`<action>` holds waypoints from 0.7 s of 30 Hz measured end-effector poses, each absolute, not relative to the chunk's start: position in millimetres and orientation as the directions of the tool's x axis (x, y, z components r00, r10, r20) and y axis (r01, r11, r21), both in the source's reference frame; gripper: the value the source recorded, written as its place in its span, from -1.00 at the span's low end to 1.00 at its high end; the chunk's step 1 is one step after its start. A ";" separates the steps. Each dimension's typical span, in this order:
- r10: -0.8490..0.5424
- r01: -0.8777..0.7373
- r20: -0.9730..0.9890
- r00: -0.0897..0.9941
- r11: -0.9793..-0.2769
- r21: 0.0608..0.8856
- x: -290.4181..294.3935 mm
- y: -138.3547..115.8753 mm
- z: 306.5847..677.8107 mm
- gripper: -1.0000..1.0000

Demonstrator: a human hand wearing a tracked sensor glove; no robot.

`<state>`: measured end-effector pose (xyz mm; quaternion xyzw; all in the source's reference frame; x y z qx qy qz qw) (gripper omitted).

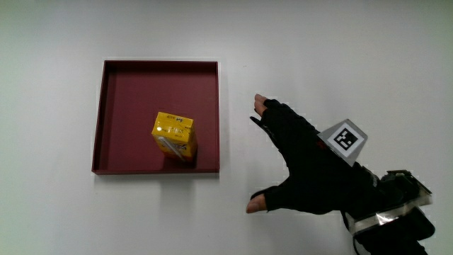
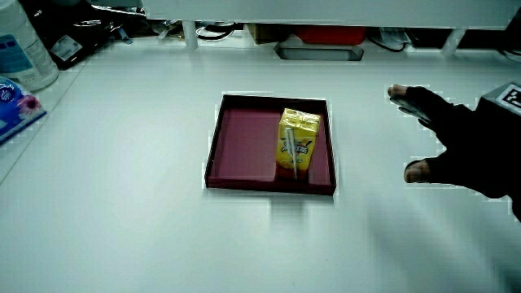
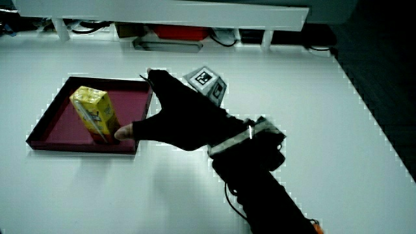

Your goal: Pick ice redtea

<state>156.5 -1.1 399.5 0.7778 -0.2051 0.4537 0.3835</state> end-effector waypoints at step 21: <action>0.111 -0.719 0.921 0.374 -0.592 0.363 90.1 -15.7 451.3 0.00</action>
